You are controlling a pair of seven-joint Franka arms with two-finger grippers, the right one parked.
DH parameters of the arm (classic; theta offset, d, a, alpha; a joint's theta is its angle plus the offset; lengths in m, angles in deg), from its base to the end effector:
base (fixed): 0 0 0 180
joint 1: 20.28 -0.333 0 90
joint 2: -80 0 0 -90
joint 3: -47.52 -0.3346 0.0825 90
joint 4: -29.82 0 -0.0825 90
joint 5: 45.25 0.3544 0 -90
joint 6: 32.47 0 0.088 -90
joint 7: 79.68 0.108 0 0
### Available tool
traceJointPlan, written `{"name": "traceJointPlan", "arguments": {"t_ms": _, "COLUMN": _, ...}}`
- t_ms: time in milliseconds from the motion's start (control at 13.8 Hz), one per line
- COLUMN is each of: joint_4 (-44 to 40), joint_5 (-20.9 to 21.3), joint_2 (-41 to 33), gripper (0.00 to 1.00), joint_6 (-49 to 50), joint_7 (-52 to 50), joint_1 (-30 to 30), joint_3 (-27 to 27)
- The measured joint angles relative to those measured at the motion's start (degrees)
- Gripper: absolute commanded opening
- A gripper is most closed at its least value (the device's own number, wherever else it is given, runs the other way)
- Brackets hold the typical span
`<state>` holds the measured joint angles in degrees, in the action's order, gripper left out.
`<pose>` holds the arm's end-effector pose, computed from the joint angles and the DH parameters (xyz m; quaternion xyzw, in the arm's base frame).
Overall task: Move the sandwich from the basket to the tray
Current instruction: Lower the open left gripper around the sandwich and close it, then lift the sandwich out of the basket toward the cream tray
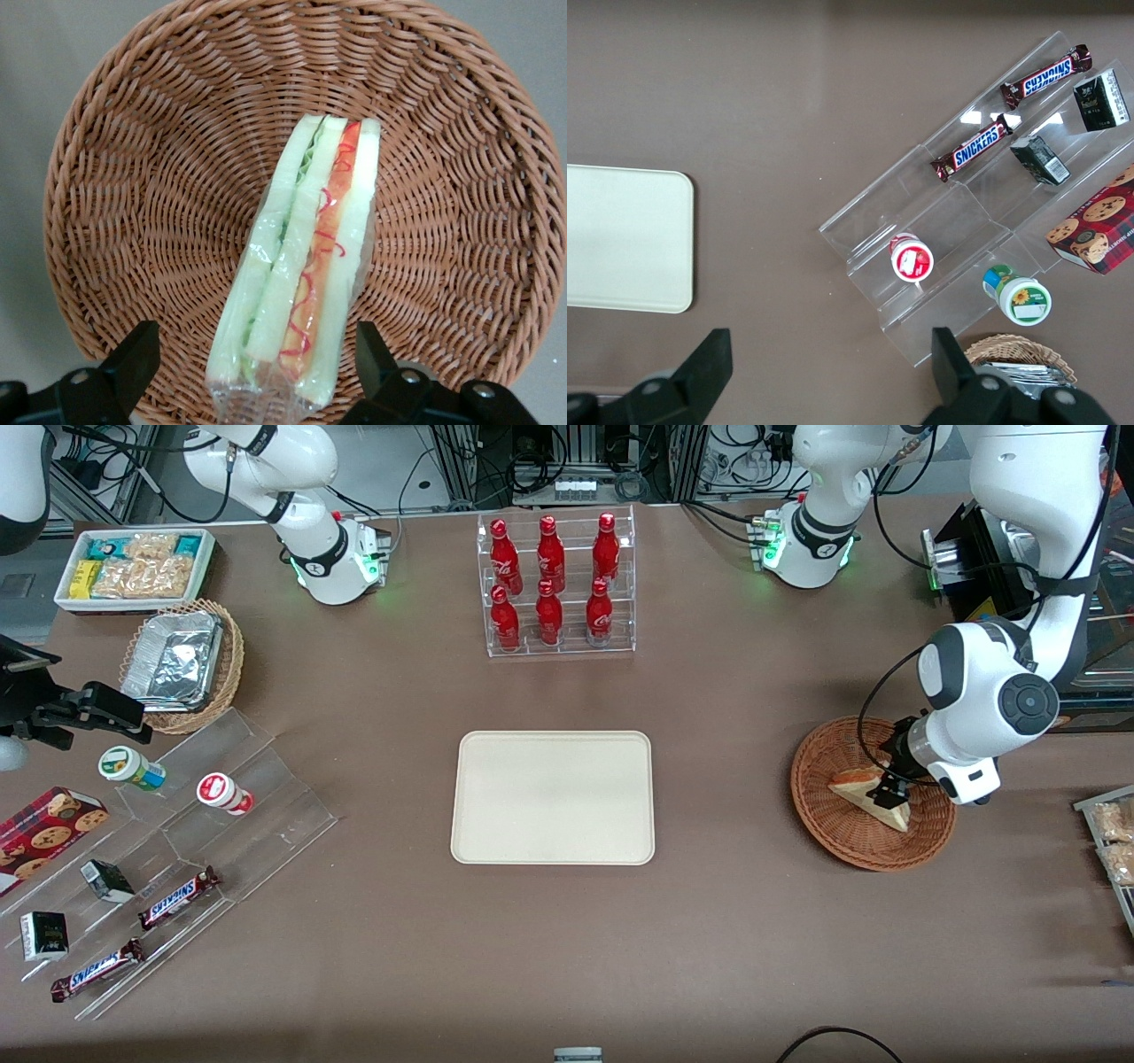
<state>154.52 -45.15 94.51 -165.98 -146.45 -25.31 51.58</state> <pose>0.5345 0.0098 0.3060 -0.8292 -0.5567 0.0460 0.0199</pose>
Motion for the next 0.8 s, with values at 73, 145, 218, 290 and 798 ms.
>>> {"name": "traceJointPlan", "arguments": {"t_ms": 73, "joint_4": 0.01, "joint_5": 0.0, "joint_2": 0.16, "gripper": 0.44, "joint_6": 0.0, "joint_7": -0.01, "joint_1": 0.0, "joint_3": 0.0}}
{"name": "traceJointPlan", "arguments": {"t_ms": 145, "joint_4": 0.02, "joint_5": 0.0, "joint_2": 0.31, "gripper": 0.32, "joint_6": -0.01, "joint_7": -0.02, "joint_1": 0.0, "joint_3": 0.0}}
{"name": "traceJointPlan", "arguments": {"t_ms": 218, "joint_4": 0.02, "joint_5": 0.0, "joint_2": 0.43, "gripper": 0.28, "joint_6": -0.02, "joint_7": -0.02, "joint_1": 0.0, "joint_3": -0.01}}
{"name": "traceJointPlan", "arguments": {"t_ms": 290, "joint_4": 0.02, "joint_5": 0.0, "joint_2": 0.47, "gripper": 0.28, "joint_6": -0.1, "joint_7": -0.03, "joint_1": -0.01, "joint_3": -0.01}}
{"name": "traceJointPlan", "arguments": {"t_ms": 798, "joint_4": -3.23, "joint_5": 1.83, "joint_2": -0.56, "gripper": 0.19, "joint_6": 4.92, "joint_7": -0.71, "joint_1": 0.07, "joint_3": 0.05}}
